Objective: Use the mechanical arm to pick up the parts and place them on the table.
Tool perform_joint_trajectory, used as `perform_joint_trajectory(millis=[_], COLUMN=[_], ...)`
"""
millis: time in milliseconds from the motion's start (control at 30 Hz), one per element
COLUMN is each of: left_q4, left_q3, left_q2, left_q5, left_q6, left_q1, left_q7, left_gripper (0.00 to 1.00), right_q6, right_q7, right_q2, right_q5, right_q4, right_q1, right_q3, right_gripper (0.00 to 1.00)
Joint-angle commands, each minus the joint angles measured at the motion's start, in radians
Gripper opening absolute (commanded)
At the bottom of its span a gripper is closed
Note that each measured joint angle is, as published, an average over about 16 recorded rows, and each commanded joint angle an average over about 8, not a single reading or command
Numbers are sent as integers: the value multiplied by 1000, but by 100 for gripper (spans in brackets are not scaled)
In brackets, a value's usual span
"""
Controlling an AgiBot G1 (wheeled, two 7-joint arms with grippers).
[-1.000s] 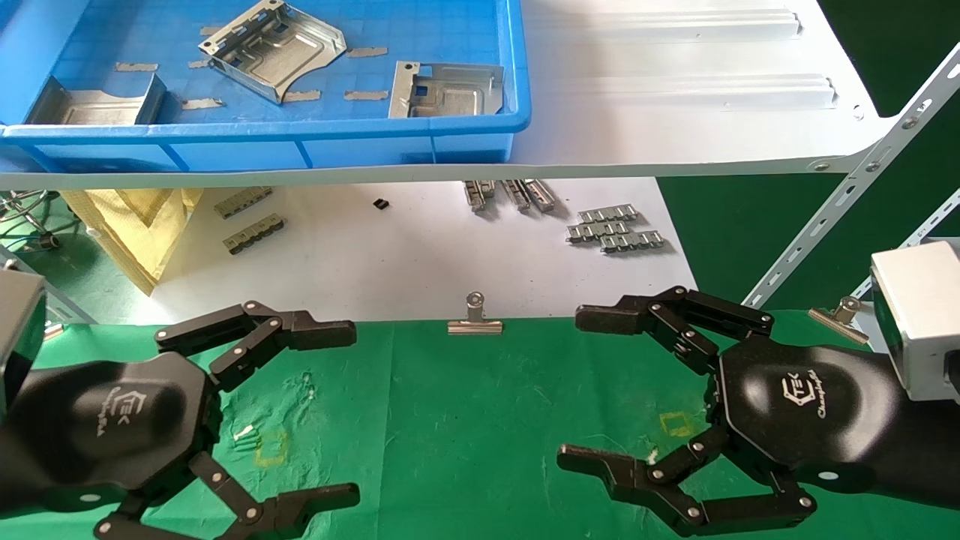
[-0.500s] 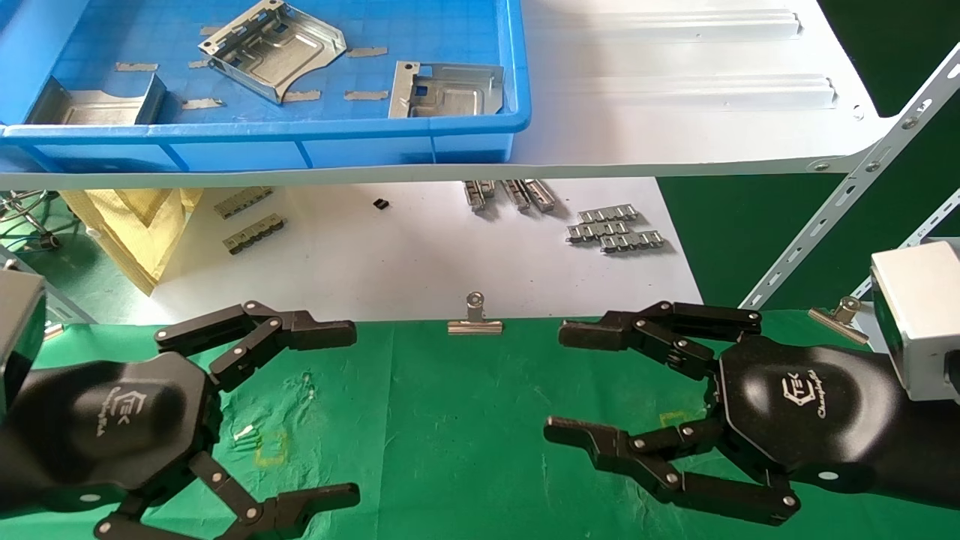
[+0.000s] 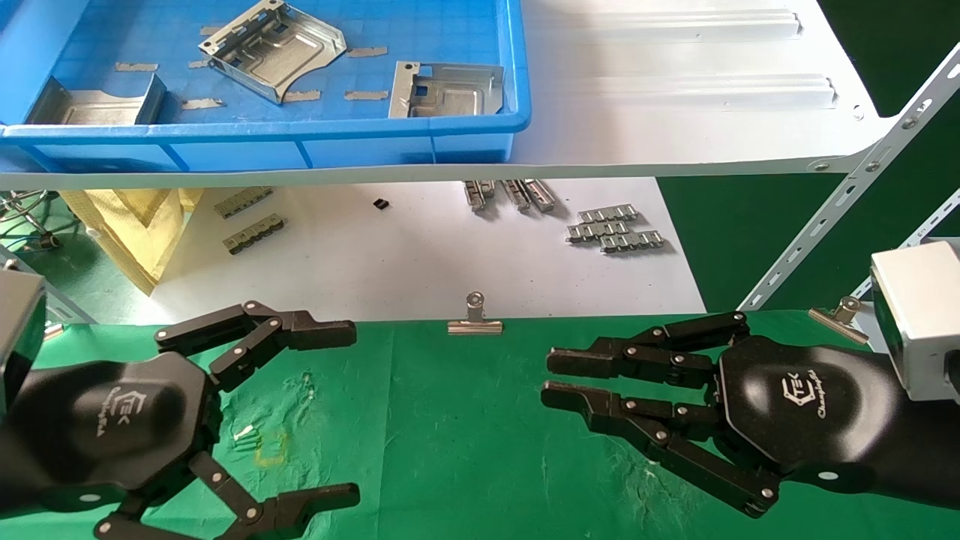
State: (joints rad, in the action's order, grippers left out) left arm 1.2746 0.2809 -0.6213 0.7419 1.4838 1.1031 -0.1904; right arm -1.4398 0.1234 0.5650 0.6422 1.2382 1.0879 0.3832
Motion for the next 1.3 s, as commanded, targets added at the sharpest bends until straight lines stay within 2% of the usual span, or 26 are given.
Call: perform_joint_trajectory(millis=[33,167,300,433,567,767,800,1000,1033,1067,1300], left_q4=[5,-32,-155,-365,-613,-915,-952,-1119,-1138,-1154,-1216], left_q3=[-2,9,45,98,150,200,206,234,238,241,254], left_q2=[3,-30,-97,-192,-306,-436,-449,-493,-496,-499,-508], left_q5=[-5,37,141,275,407,545,559,613,619,624,642], left_q6=[3,-32,-79,-128,-244,-461,-486,-561,-564,-564,-560], left_q1=[-10,85,273,488,670,833,850,916,922,927,950], left_q7=[4,-14,-33,-24,6,54,59,69,68,68,82], left_gripper=[100,100,100,100,100,99,93,18,7,0,0], right_q6=[0,0,0,0,0,0,0,0,0,0,0], right_q7=[0,0,0,0,0,0,0,0,0,0,0], right_q2=[0,0,0,0,0,0,0,0,0,0,0], right_q5=[0,0,0,0,0,0,0,0,0,0,0], right_q4=[0,0,0,0,0,0,0,0,0,0,0], right_q1=[0,0,0,0,0,0,0,0,0,0,0], right_q3=[0,0,0,0,0,0,0,0,0,0,0], right_gripper=[0,0,0,0,0,0,0,0,0,0,0])
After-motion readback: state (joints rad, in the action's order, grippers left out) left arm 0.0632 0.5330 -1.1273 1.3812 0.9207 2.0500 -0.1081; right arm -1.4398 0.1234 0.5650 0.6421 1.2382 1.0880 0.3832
